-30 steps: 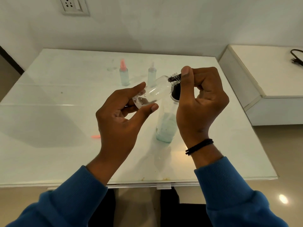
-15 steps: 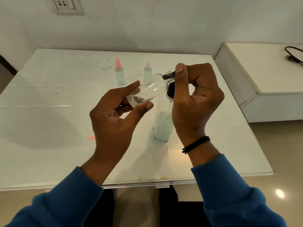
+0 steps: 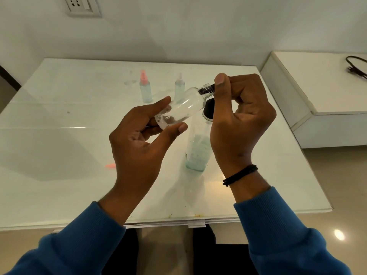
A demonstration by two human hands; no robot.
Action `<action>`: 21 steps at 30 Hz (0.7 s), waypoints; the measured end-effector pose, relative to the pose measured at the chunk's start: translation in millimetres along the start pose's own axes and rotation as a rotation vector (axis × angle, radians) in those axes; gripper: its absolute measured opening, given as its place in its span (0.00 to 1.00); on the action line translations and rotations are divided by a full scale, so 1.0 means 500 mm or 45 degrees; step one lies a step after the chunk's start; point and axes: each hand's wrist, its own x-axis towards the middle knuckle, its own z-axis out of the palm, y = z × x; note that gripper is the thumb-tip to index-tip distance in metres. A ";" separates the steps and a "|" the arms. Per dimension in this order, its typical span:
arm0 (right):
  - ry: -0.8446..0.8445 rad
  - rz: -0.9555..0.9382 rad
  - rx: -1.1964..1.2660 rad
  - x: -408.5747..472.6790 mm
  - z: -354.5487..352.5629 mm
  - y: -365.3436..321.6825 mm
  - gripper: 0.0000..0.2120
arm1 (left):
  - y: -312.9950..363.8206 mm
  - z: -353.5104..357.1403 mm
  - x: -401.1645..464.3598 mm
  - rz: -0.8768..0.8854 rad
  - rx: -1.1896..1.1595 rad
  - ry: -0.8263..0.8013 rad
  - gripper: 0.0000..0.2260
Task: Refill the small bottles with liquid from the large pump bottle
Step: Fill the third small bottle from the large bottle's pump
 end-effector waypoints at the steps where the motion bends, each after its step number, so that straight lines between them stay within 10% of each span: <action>1: 0.001 0.000 -0.004 -0.002 0.001 0.000 0.10 | -0.001 0.000 0.000 -0.001 0.004 0.000 0.21; 21: 0.008 -0.032 -0.025 -0.002 -0.002 0.005 0.11 | 0.002 0.001 0.002 0.009 0.021 0.012 0.20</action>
